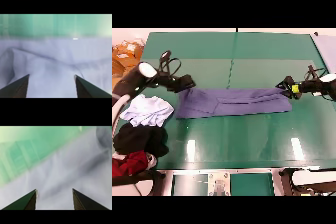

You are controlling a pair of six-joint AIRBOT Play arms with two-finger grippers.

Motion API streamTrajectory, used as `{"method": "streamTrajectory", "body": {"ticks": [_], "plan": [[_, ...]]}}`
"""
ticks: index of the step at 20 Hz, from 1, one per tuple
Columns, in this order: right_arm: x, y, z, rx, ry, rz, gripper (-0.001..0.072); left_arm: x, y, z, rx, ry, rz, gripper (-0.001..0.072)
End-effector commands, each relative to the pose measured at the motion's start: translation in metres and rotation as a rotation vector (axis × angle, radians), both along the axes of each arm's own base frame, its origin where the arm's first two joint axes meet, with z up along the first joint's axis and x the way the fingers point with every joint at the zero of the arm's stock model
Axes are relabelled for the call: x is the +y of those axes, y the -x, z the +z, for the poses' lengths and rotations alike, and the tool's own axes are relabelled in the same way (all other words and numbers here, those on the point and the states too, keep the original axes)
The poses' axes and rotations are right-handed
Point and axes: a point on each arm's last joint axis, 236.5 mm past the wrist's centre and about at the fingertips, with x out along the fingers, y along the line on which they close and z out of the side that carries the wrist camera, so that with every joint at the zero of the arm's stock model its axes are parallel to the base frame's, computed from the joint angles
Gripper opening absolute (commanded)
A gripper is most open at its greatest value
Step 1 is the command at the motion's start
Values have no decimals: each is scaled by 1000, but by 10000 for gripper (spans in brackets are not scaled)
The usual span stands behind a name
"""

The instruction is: Fold the shirts.

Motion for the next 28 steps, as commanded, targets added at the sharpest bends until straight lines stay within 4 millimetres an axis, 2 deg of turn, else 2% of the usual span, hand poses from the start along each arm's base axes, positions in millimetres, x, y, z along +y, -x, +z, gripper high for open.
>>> {"method": "streamTrajectory", "body": {"ticks": [1,2,3,5,6,8,9,10,11,12,14,18,20,21,22,23,25,26,28], "plan": [[-23,-46,8,-87,22,27,509,28,-66,2,-101,-4,117,589],[-35,-46,24,-118,48,78,509,43,-74,17,-129,-1,142,589],[-46,-41,37,-132,65,126,509,55,-75,28,-121,3,143,588],[-74,-21,49,-141,91,210,514,64,-59,38,-44,9,98,588],[-85,-9,45,-124,86,232,550,63,-49,38,-3,9,67,588],[-95,20,23,-48,28,271,560,56,-32,33,52,0,1,587],[-95,32,10,-14,-9,292,560,52,-26,31,72,-1,-22,553],[-93,43,-4,14,-43,318,561,47,-22,30,84,2,-36,345],[-90,50,-18,37,-73,346,560,44,-19,29,91,0,-53,60],[-86,54,-30,53,-94,366,560,39,-17,29,86,-7,-80,23],[-74,58,-49,76,-161,396,560,28,-13,28,91,-8,-105,24],[-39,65,-74,117,-268,492,560,3,-9,30,76,-11,-150,23],[-31,58,-80,114,-251,499,551,-12,-10,31,50,-16,-178,23],[-26,51,-78,95,-245,498,386,-19,-9,32,35,-22,-201,23],[-24,46,-73,75,-244,504,70,-26,-8,32,29,-22,-211,23],[-23,41,-67,57,-243,512,15,-33,-7,33,22,-21,-222,23],[-21,37,-44,21,-251,537,15,-46,-6,34,8,-21,-240,23],[-21,37,-29,6,-244,553,14,-54,-6,35,-7,-20,-247,23],[-21,35,12,-60,-185,575,14,-83,-4,34,-34,-8,-277,23]]}}
